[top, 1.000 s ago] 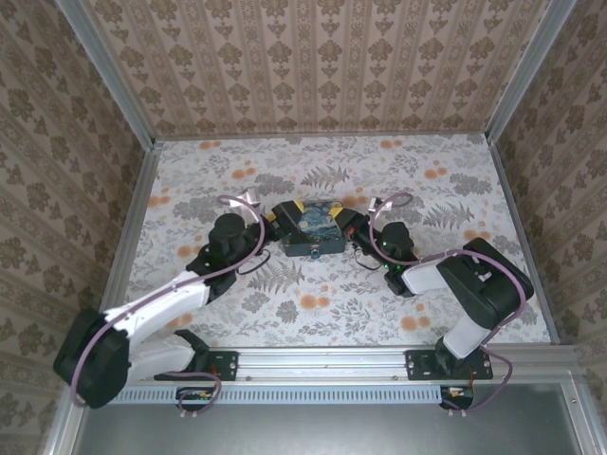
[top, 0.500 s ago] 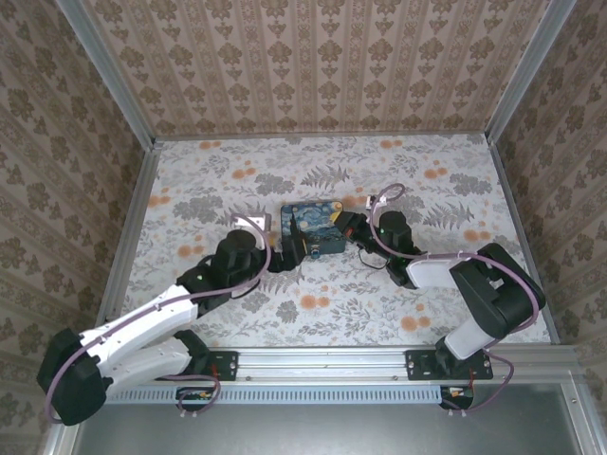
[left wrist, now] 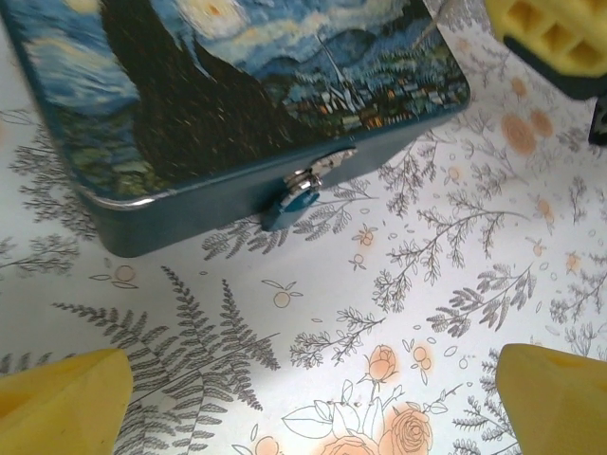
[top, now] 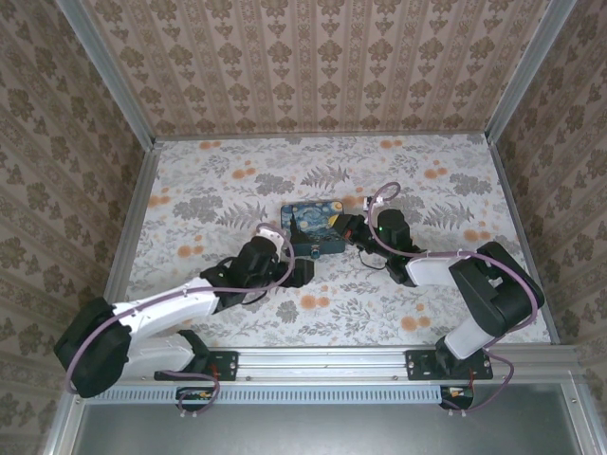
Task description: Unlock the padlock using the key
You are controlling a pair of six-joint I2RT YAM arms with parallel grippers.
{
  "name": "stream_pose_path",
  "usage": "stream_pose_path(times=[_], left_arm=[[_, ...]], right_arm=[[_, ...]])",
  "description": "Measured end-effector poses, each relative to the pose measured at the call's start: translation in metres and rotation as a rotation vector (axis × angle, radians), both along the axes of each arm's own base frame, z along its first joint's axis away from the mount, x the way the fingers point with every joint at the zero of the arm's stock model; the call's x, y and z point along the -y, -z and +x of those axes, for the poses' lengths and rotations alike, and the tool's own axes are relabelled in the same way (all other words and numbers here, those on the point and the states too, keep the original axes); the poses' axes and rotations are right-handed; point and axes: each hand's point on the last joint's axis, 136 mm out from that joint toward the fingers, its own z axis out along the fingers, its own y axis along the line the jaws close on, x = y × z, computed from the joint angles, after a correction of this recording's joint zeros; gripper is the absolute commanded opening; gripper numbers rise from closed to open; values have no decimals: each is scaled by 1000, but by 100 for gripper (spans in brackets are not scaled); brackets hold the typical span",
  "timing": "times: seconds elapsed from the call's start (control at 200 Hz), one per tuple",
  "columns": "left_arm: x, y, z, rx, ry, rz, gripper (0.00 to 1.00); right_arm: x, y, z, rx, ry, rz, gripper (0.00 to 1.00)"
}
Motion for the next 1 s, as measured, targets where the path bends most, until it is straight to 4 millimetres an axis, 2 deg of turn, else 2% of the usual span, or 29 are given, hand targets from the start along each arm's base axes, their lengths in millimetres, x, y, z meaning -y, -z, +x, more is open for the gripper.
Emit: stream_pose_path(times=[0.255,0.505,0.815,1.0], left_arm=[[19,19,-6,37,111,41,99],[33,51,-4,44,162,111,98],[49,53,15,86,144,115,99],[54,65,19,71,146,128,98]], right_arm=[[2,17,3,-34,7,-16,0],[0,26,5,-46,3,-9,0],[5,32,9,-71,17,1,0],[5,34,13,-73,25,35,0]])
